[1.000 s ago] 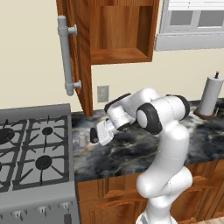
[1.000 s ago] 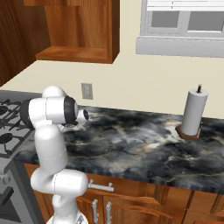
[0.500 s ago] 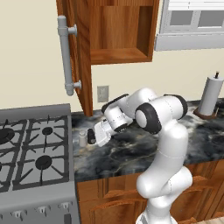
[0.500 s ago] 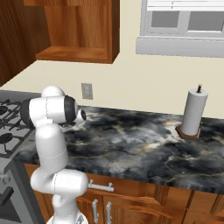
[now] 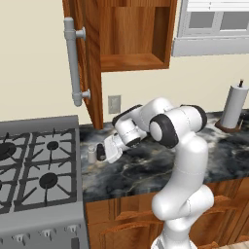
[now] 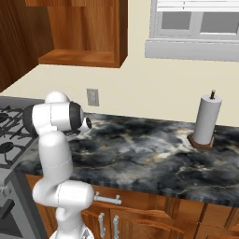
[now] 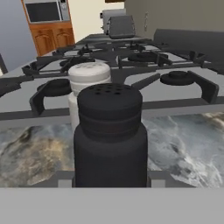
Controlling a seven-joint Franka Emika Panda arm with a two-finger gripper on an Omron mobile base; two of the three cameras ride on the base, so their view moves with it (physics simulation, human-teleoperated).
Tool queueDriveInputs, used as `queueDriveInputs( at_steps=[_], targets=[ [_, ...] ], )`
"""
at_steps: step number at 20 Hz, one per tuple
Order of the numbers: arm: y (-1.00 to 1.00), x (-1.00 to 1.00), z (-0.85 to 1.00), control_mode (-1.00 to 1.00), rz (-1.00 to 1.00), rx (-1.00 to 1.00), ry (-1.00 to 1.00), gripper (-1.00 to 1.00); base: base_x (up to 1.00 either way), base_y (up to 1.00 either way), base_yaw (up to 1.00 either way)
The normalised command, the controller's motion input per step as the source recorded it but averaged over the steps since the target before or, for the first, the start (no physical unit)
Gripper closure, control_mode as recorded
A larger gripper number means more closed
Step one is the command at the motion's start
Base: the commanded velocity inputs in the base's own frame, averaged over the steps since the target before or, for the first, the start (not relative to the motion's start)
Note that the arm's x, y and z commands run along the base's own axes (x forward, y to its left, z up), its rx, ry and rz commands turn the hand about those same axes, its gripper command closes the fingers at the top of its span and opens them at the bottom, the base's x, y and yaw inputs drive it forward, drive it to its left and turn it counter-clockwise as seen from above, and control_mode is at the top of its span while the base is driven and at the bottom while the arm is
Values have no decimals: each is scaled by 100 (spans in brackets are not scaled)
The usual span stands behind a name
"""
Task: Take 2 condiments from the cabinet and move them on the counter near the stove.Make sure the condiments are lined up with each other, next to each other.
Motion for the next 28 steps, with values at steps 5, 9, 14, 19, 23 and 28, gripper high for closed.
queueDriveInputs(
  at_steps=[5,9,14,19,23,28],
  targets=[
    [12,5,-10,-100,0,0,0,100,0,0,0],
    [11,3,-13,-100,0,0,0,100,0,0,0],
    [1,4,-4,-100,0,0,0,100,0,0,0],
    [0,0,0,-100,0,0,0,100,0,0,0],
    [0,0,0,-100,0,0,0,100,0,0,0],
    [0,0,0,-100,0,0,0,100,0,0,0]
  ],
)
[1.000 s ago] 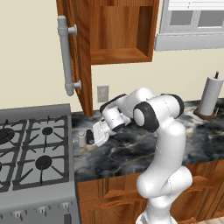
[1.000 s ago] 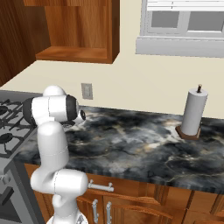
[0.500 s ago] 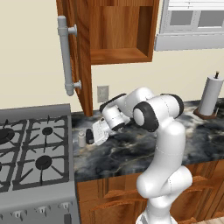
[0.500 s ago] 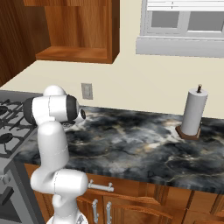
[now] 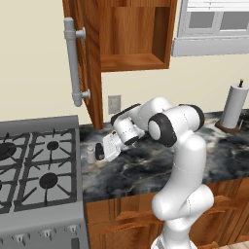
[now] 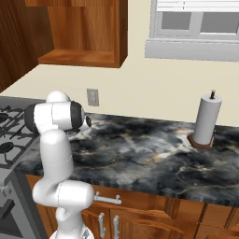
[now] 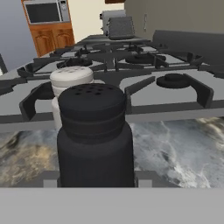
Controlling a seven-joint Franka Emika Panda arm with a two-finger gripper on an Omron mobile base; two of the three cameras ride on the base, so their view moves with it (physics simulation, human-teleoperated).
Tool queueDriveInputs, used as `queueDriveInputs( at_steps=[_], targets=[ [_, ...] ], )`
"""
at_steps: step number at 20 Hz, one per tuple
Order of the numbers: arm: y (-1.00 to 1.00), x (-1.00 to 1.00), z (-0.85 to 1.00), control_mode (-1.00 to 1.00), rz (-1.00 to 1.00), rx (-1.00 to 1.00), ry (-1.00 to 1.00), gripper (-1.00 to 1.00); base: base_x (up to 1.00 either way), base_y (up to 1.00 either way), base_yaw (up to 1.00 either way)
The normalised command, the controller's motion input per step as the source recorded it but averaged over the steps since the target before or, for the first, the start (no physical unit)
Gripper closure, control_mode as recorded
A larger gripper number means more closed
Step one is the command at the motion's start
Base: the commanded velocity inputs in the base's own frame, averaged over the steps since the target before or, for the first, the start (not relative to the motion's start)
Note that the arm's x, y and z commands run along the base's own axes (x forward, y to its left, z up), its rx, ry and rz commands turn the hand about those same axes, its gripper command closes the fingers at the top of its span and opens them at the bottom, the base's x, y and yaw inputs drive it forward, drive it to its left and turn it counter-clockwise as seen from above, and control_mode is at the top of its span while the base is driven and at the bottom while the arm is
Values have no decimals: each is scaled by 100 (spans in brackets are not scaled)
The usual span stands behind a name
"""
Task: Take 2 condiments from the cabinet and move them on the counter near the stove.Make sure the condiments are lined up with each other, next to each other.
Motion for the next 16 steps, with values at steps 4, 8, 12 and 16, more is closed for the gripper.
queueDriveInputs(
  at_steps=[4,8,12,16],
  targets=[
    [0,0,0,-100,0,0,0,100,0,0,0],
    [0,0,0,-100,0,0,0,100,0,0,0],
    [0,0,0,-100,0,0,0,100,0,0,0],
    [0,0,0,-100,0,0,0,100,0,0,0]
  ],
)
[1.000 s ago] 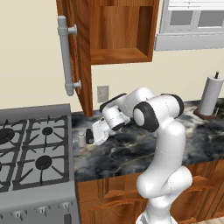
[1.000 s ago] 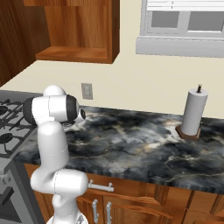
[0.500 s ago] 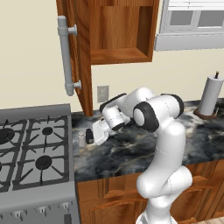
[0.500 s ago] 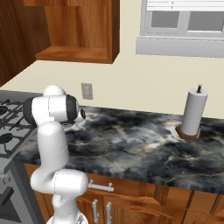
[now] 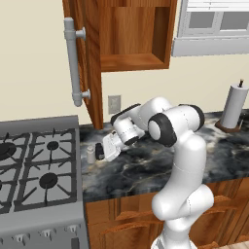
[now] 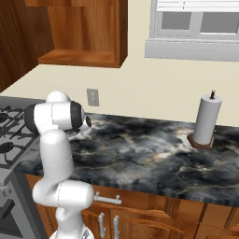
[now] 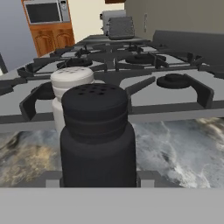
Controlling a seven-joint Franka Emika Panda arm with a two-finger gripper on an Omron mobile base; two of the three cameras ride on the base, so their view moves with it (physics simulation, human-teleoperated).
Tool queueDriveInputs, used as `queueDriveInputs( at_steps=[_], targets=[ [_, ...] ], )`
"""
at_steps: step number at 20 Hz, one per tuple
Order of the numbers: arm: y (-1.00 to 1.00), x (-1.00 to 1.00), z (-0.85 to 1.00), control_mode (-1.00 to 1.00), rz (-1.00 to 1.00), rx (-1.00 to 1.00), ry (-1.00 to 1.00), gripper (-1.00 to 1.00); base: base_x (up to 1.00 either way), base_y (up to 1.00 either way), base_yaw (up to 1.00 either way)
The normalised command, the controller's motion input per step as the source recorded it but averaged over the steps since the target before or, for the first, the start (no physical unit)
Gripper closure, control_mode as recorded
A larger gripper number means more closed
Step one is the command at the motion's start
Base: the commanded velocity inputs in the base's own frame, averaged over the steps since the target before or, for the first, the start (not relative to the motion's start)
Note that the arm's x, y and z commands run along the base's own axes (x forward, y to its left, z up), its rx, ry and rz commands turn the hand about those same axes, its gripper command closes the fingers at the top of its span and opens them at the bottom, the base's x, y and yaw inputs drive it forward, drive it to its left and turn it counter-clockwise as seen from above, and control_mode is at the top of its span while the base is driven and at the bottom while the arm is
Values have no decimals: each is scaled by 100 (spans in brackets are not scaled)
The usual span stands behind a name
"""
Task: Take 2 condiments from the cabinet and move them on the counter near the stove.Make sure the condiments are lined up with each other, next to each other.
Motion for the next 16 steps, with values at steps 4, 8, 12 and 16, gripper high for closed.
queueDriveInputs(
  at_steps=[4,8,12,16],
  targets=[
    [0,0,0,-100,0,0,0,100,0,0,0],
    [0,0,0,-100,0,0,0,100,0,0,0],
    [0,0,0,-100,0,0,0,100,0,0,0],
    [0,0,0,-100,0,0,0,-100,0,0,0]
  ],
)
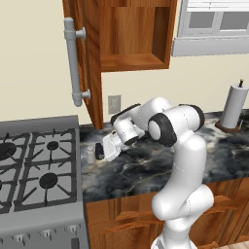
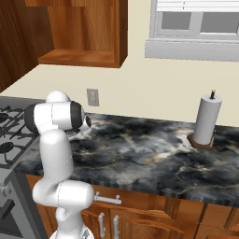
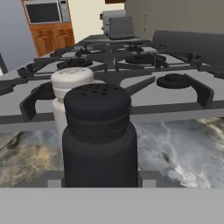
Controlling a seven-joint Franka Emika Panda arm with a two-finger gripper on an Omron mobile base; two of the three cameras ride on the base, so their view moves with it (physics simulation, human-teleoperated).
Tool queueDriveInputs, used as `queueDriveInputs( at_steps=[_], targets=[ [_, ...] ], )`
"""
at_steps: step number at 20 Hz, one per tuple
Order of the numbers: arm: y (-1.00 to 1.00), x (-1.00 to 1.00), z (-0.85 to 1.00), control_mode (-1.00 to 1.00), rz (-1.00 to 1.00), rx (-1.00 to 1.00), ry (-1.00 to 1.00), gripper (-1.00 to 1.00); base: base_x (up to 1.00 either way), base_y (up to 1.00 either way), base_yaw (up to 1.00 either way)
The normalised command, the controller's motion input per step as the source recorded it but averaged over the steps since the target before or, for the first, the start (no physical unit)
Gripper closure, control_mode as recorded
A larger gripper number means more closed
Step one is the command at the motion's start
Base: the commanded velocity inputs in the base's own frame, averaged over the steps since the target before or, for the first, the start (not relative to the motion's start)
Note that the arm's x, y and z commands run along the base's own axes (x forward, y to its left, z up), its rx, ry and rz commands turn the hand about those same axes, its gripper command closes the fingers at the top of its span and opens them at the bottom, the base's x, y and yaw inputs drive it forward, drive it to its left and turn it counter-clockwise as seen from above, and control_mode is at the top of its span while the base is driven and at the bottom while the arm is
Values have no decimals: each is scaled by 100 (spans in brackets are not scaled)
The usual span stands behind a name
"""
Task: Take 2 condiments from the cabinet and move them on the counter near the stove.Make sure the condiments are lined up with each other, next to each other.
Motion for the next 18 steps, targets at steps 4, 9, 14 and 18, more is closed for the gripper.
queueDriveInputs(
  at_steps=[4,9,14,18],
  targets=[
    [0,0,0,-100,0,0,0,-100,0,0,0],
    [0,0,0,-100,0,0,0,-100,0,0,0],
    [14,-2,0,-100,1,0,0,-100,0,0,0],
    [16,-1,0,-100,1,0,0,-100,0,0,0]
  ],
)
